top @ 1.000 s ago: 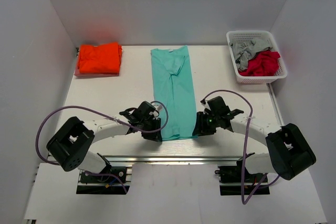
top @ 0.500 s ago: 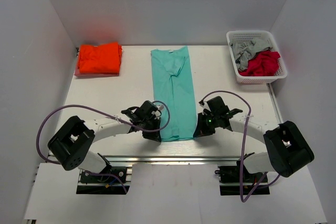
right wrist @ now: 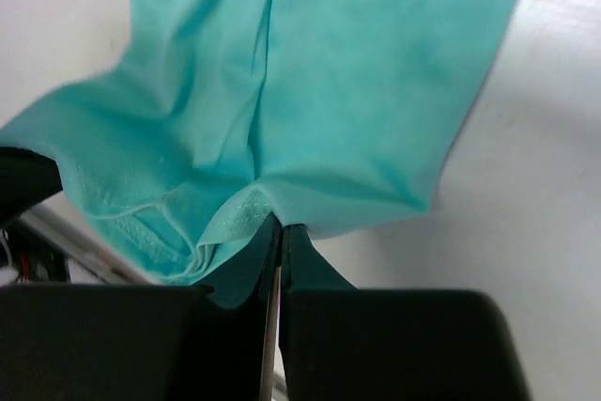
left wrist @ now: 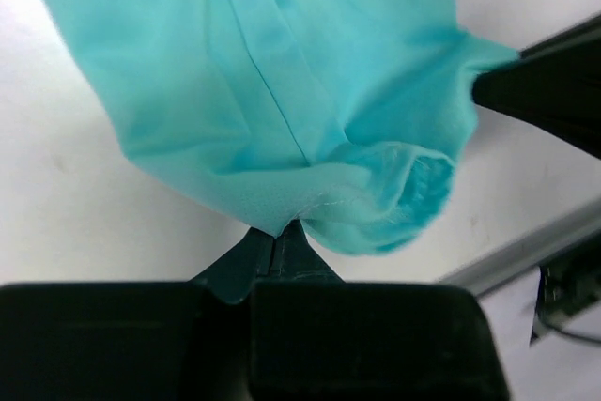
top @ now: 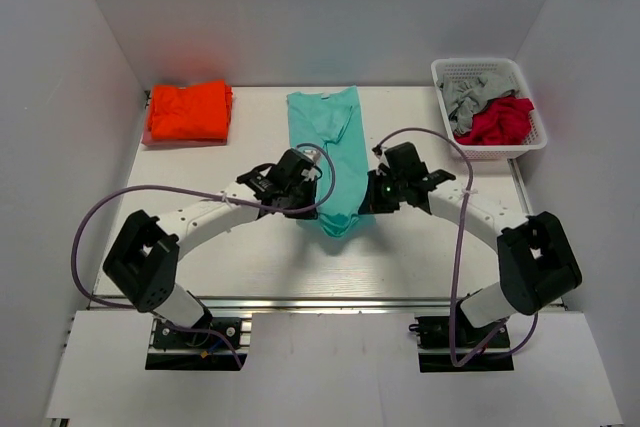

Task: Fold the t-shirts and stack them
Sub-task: Fold the folded rectangular tshirt in 1/3 of the way

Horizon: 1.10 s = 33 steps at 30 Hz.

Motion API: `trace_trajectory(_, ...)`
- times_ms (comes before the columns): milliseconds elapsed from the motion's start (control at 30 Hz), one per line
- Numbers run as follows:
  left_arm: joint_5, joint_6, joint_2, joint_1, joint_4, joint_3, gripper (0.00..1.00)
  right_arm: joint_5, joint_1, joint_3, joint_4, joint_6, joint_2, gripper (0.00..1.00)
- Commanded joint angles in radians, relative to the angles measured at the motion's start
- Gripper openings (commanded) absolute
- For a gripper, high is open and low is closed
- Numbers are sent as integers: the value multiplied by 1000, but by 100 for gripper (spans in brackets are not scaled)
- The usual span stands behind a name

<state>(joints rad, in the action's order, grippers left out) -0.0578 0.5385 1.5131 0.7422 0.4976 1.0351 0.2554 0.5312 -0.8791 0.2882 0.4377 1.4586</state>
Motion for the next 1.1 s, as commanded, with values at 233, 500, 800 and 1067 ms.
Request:
trace_trajectory(233,197,-24,134,-145,59,282,0,-191,-66,-279,42,-1,129,0)
trace_trajectory(500,141,-92,271,-227,2,445,0,-177,-109,-471,28,-22,265,0)
trace_trajectory(800,49,-176,418,-300,-79,557,0,-128,-161,-645,17,-56,425,0)
trace_trajectory(1067,7,-221,498,-342,-169,600,0,-81,-206,-718,-35,-99,539,0)
